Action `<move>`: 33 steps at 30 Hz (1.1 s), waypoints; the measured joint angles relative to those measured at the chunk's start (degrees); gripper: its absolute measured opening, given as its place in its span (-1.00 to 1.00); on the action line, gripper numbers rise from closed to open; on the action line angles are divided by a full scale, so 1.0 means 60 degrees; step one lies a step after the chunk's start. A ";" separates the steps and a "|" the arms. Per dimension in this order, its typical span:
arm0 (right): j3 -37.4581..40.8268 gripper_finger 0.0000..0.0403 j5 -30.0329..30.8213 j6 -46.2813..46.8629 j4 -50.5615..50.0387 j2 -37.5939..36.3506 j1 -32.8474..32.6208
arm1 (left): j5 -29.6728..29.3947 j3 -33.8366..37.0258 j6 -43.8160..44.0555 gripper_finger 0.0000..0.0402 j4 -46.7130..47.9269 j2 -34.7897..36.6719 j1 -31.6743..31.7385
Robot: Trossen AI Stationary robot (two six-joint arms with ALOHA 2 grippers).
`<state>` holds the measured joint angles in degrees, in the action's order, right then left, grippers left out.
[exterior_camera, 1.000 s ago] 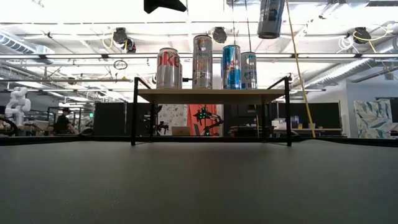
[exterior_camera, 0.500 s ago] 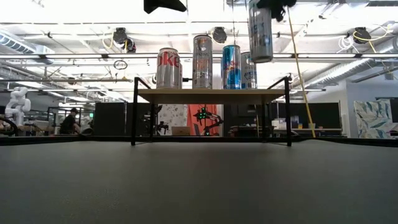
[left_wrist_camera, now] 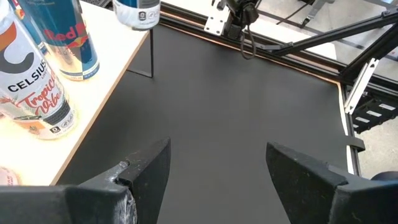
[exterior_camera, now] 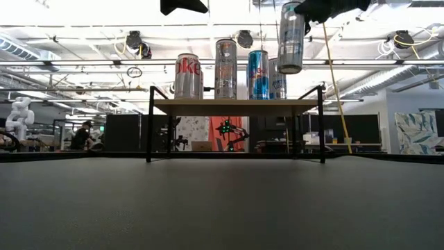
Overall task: Place canned beverage on shelf
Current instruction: Put the white and blue soda can aligned with the other white and blue soda can on the shelf
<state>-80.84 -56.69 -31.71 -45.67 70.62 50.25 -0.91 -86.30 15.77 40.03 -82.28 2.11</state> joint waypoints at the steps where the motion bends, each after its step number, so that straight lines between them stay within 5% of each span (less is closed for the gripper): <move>1: 0.0004 0.17 -0.0307 -0.0316 -0.0080 0.0041 0.0100 | 0.0000 0.0000 0.0001 0.33 0.0000 0.0000 0.0003; 10: 0.0000 0.17 -0.0656 -0.1866 -0.0254 0.0602 0.0838 | 0.0000 0.0000 0.0055 0.33 -0.0008 0.0000 0.0002; 33: 0.0011 0.17 -0.0288 -0.1624 -0.0541 0.1849 0.1907 | 0.0000 0.0000 -0.0251 0.33 -0.0018 0.0002 0.0002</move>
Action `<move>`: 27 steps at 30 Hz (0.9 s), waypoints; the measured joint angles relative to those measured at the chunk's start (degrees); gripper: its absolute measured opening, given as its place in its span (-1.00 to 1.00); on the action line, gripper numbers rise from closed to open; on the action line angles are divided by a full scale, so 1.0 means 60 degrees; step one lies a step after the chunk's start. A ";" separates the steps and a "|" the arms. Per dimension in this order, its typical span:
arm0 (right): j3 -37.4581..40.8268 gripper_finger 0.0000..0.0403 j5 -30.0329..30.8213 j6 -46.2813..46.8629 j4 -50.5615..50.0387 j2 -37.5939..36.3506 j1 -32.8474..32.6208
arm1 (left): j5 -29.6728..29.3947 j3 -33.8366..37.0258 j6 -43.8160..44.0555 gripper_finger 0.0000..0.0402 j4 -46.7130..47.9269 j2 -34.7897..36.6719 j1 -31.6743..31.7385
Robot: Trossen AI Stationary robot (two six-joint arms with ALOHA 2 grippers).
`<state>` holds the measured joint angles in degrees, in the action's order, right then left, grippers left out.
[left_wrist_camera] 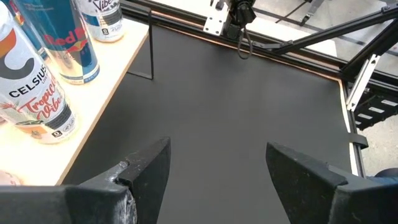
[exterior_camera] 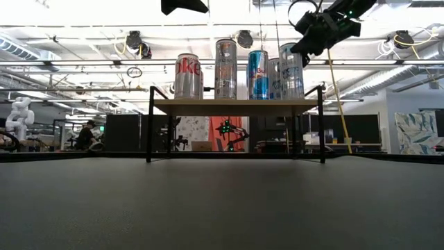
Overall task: Place canned beverage on shelf
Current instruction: Put the white and blue soda can aligned with the other white and blue soda can on the shelf
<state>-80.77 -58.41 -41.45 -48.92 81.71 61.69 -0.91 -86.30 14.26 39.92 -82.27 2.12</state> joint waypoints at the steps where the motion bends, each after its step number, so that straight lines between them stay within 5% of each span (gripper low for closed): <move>1: 0.0000 0.17 0.0007 0.0000 0.0002 0.0000 0.0000 | 0.0000 0.0000 0.0000 0.33 0.0000 0.0002 0.0002; 27: -0.0004 0.54 0.0186 -0.0179 -0.0172 -0.0011 -0.0301 | -0.0004 0.0000 0.0055 0.33 -0.0076 -0.0002 0.0002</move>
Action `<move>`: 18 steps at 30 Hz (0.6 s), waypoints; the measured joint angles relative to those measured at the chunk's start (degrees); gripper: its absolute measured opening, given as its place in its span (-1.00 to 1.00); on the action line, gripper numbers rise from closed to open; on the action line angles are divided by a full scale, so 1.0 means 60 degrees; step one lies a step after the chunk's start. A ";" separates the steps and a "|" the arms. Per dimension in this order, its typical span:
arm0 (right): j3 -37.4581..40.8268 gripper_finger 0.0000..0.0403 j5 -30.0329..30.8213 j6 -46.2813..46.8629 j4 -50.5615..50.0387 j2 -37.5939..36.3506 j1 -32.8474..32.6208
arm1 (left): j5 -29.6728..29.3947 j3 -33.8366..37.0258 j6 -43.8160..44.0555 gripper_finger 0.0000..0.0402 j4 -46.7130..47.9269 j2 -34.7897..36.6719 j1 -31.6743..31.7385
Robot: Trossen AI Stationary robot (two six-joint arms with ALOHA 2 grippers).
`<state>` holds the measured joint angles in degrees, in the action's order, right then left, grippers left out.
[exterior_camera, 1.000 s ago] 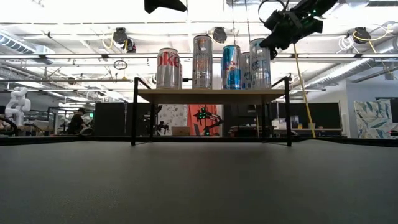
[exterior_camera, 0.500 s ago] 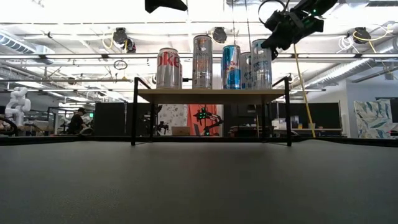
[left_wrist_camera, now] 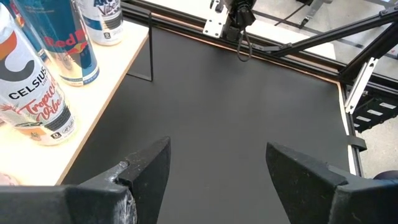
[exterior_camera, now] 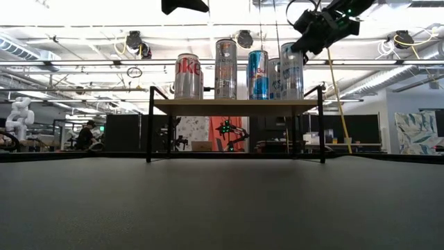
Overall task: Place canned beverage on shelf
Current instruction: Put the white and blue soda can aligned with the other white and blue soda can on the shelf
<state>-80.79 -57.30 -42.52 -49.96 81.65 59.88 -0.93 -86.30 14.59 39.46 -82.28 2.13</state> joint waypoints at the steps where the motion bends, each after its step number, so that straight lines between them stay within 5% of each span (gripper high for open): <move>1: 0.0000 0.54 0.0000 0.0004 -0.0003 0.0000 -0.0058 | 0.0000 0.0000 0.0000 0.33 0.0001 0.0001 -0.0001; 18: 0.0000 0.54 0.0550 0.0926 0.0998 0.0000 -0.0187 | 0.0000 0.0000 -0.0004 0.33 0.0004 0.0000 -0.0001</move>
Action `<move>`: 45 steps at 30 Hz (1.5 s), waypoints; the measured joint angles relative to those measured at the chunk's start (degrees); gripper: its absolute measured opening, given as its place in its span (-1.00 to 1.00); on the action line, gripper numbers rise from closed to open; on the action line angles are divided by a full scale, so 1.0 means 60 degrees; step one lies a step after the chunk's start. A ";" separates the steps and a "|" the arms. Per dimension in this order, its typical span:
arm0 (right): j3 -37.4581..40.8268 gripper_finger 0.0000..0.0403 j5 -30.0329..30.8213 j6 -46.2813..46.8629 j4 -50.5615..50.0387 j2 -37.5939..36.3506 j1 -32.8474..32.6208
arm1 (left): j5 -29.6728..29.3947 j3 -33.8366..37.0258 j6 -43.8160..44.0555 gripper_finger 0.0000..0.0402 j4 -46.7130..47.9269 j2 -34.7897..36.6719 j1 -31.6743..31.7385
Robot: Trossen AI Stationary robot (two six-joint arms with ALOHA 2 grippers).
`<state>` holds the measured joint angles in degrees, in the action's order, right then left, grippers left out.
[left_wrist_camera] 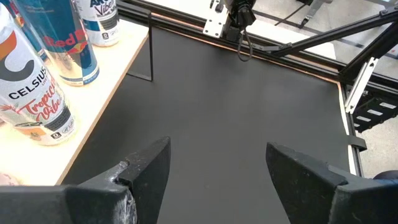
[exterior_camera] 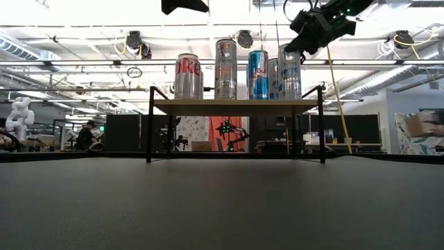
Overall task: Place canned beverage on shelf
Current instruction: Put the white and blue soda can aligned with the other white and blue soda can on the shelf, then return to Home Position
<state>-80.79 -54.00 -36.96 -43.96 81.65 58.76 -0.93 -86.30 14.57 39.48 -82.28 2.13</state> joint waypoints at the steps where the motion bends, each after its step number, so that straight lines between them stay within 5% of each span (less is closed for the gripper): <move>1: 0.0000 0.54 -0.0004 0.0081 0.0007 0.0000 0.0000 | 0.0000 0.0000 0.0000 0.33 0.0000 0.0000 0.0000; 19: -0.0202 0.54 -0.0015 0.0711 -0.0043 -0.1143 0.0069 | 0.0000 0.0000 -0.0062 0.33 0.0000 0.0000 -0.0003; 40: -0.0517 0.54 -0.0034 0.7675 -0.0574 -0.4312 -0.0031 | 0.0045 0.0015 0.0045 0.33 0.0656 0.0608 -0.0083; 45: -0.0517 0.54 -0.0377 0.6936 -0.1733 -0.5188 -0.0230 | -0.0315 0.0009 -0.0031 0.33 0.1022 0.1730 -0.0383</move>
<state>-83.90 -56.26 4.65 -54.36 50.52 57.38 -2.82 -86.25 14.38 45.61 -71.90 -0.17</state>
